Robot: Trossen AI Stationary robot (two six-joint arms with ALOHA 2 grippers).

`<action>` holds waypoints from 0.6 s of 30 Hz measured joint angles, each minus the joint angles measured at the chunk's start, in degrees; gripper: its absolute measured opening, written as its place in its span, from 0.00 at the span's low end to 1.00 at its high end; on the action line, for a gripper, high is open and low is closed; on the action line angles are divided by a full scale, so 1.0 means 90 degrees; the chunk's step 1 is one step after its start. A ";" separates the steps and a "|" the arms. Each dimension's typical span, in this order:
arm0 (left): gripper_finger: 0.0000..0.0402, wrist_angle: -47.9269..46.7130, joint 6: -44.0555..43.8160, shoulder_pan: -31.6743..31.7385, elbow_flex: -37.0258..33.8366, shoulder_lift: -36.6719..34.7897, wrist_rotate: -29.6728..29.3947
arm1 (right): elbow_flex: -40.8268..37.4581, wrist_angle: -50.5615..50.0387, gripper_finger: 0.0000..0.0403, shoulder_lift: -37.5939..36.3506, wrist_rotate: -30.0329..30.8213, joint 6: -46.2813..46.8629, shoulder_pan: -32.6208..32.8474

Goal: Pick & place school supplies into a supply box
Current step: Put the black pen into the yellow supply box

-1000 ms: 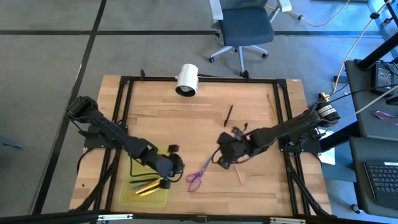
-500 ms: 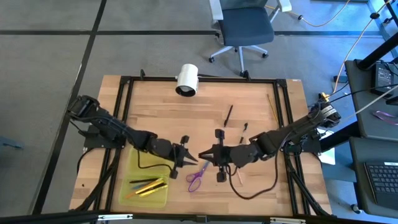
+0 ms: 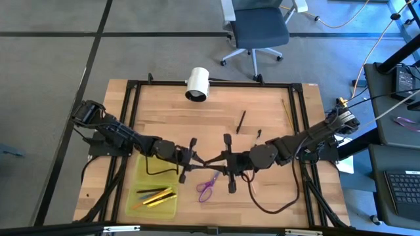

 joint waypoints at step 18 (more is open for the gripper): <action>0.38 0.0400 0.0267 0.0000 0.0007 -0.0005 -0.0712 | 0.0002 0.0248 0.09 0.0104 -0.0484 0.0172 -0.0281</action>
